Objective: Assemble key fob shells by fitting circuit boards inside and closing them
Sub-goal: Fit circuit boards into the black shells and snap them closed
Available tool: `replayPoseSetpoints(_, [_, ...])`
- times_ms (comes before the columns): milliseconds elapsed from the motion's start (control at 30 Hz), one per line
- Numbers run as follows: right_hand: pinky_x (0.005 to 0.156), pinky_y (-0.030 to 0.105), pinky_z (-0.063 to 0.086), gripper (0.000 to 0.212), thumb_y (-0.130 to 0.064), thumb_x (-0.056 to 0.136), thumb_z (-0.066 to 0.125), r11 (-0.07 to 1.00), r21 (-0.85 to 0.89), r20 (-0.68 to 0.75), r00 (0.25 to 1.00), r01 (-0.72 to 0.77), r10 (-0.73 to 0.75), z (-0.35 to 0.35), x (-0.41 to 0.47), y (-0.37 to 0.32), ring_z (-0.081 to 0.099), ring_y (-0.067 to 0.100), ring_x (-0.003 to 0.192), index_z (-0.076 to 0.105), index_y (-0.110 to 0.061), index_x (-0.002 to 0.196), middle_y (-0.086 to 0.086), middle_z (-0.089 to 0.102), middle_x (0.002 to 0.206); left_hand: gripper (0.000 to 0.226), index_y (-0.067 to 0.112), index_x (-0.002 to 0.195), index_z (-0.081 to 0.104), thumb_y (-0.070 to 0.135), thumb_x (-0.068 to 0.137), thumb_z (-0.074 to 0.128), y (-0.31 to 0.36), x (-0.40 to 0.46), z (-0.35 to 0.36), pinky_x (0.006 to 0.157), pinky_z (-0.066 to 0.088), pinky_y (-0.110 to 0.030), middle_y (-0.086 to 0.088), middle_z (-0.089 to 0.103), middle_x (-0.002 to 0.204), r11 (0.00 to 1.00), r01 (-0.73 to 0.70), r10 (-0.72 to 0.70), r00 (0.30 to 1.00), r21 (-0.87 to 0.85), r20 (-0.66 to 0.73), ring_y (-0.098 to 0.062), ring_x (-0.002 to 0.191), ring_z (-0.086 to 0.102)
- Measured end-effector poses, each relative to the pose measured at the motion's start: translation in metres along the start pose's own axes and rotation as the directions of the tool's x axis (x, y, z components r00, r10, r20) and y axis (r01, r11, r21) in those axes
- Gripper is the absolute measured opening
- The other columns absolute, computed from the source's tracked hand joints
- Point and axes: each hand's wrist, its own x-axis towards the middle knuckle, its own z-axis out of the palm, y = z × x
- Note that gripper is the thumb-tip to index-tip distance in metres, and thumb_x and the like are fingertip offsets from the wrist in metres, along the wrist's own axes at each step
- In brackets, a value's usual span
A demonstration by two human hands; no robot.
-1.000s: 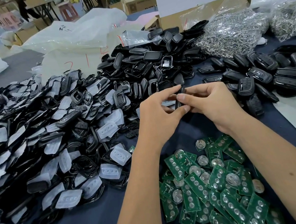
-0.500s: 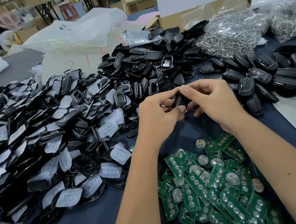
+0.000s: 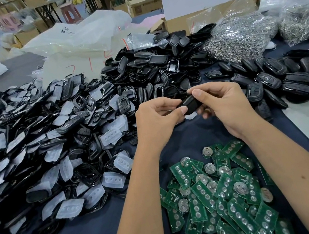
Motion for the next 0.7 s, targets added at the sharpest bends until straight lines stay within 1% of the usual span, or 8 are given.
replayPoseSetpoints(100, [0.050, 0.023, 0.049, 0.012, -0.009, 0.099, 0.069, 1.000, 0.014, -0.014, 1.000, -0.016, 0.017, 0.0011, -0.0005, -0.0005, 0.061, 0.018, 0.057, 0.080, -0.008, 0.104, 0.009, 0.072, 0.076, 0.015, 0.015, 0.092, 0.080, 0.003, 0.085, 0.082, -0.0015, -0.0002, 0.0025, 0.071, 0.065, -0.030, -0.002, 0.079, 0.078, 0.987, -0.090, 0.094, 0.995, 0.135, -0.025, -0.017, 0.073, 0.078])
replayPoseSetpoints(167, [0.050, 0.023, 0.049, 0.012, -0.010, 0.099, 0.069, 0.999, 0.020, -0.029, 0.999, -0.029, 0.029, 0.0017, -0.0006, -0.0008, 0.062, 0.018, 0.058, 0.079, -0.007, 0.104, 0.009, 0.073, 0.077, 0.012, 0.013, 0.097, 0.081, 0.007, 0.086, 0.081, -0.0028, 0.0002, 0.0045, 0.074, 0.065, -0.035, 0.001, 0.078, 0.080, 0.946, -0.180, 0.197, 0.980, 0.269, -0.038, -0.014, 0.073, 0.076])
replayPoseSetpoints(233, [0.050, 0.022, 0.050, 0.011, -0.011, 0.098, 0.070, 0.999, 0.023, -0.044, 0.998, -0.039, 0.040, 0.0019, -0.0005, -0.0009, 0.063, 0.018, 0.058, 0.080, -0.009, 0.102, 0.009, 0.073, 0.077, 0.014, 0.009, 0.101, 0.080, 0.012, 0.088, 0.077, -0.0037, 0.0010, 0.0064, 0.077, 0.063, -0.045, -0.002, 0.076, 0.085, 0.885, -0.276, 0.307, 0.951, 0.375, -0.024, -0.019, 0.076, 0.075])
replayPoseSetpoints(300, [0.051, 0.022, 0.051, 0.010, -0.012, 0.098, 0.070, 0.999, 0.022, -0.047, 0.998, -0.041, 0.042, 0.0020, -0.0004, -0.0010, 0.064, 0.018, 0.059, 0.080, -0.012, 0.099, 0.009, 0.074, 0.078, 0.015, 0.007, 0.101, 0.080, 0.013, 0.088, 0.074, -0.0035, 0.0011, 0.0081, 0.077, 0.062, -0.046, -0.004, 0.075, 0.086, 0.845, -0.321, 0.362, 0.932, 0.427, -0.015, -0.021, 0.077, 0.074])
replayPoseSetpoints(367, [0.054, 0.022, 0.053, 0.012, -0.011, 0.099, 0.070, 0.999, 0.030, -0.039, 0.999, -0.034, 0.036, 0.0013, -0.0004, -0.0007, 0.065, 0.018, 0.061, 0.081, -0.014, 0.098, 0.009, 0.074, 0.080, 0.013, 0.011, 0.100, 0.080, 0.012, 0.087, 0.077, -0.0027, 0.0011, 0.0087, 0.077, 0.062, -0.045, 0.000, 0.076, 0.085, 0.880, -0.276, 0.315, 0.948, 0.386, -0.042, -0.017, 0.077, 0.075])
replayPoseSetpoints(500, [0.067, 0.026, 0.057, 0.019, -0.007, 0.100, 0.067, 0.998, 0.065, 0.022, 1.000, -0.008, 0.007, 0.0009, -0.0006, -0.0019, 0.068, 0.020, 0.072, 0.082, -0.018, 0.097, 0.009, 0.076, 0.086, 0.020, 0.024, 0.097, 0.080, 0.011, 0.083, 0.085, -0.0004, 0.0002, 0.0052, 0.085, 0.063, -0.039, 0.007, 0.079, 0.087, 0.970, -0.119, 0.142, 0.985, 0.213, -0.098, -0.008, 0.083, 0.076])
replayPoseSetpoints(633, [0.078, 0.031, 0.057, 0.021, -0.006, 0.100, 0.065, 0.998, 0.055, 0.058, 0.998, 0.007, -0.010, 0.0013, -0.0004, -0.0019, 0.069, 0.026, 0.081, 0.082, -0.019, 0.098, 0.011, 0.077, 0.092, 0.022, 0.029, 0.086, 0.079, 0.009, 0.081, 0.086, 0.0043, -0.0004, 0.0016, 0.081, 0.063, -0.041, 0.006, 0.079, 0.080, 0.971, -0.119, 0.138, 0.987, 0.206, -0.083, -0.013, 0.078, 0.076])
replayPoseSetpoints(700, [0.081, 0.034, 0.057, 0.020, -0.007, 0.100, 0.066, 0.999, 0.052, 0.075, 0.997, 0.010, -0.014, 0.0006, -0.0008, -0.0025, 0.069, 0.028, 0.084, 0.081, -0.020, 0.101, 0.014, 0.077, 0.098, 0.025, 0.030, 0.083, 0.077, 0.008, 0.081, 0.086, 0.0059, -0.0004, 0.0009, 0.079, 0.063, -0.035, 0.007, 0.078, 0.078, 0.966, -0.137, 0.157, 0.984, 0.218, -0.078, -0.011, 0.077, 0.075])
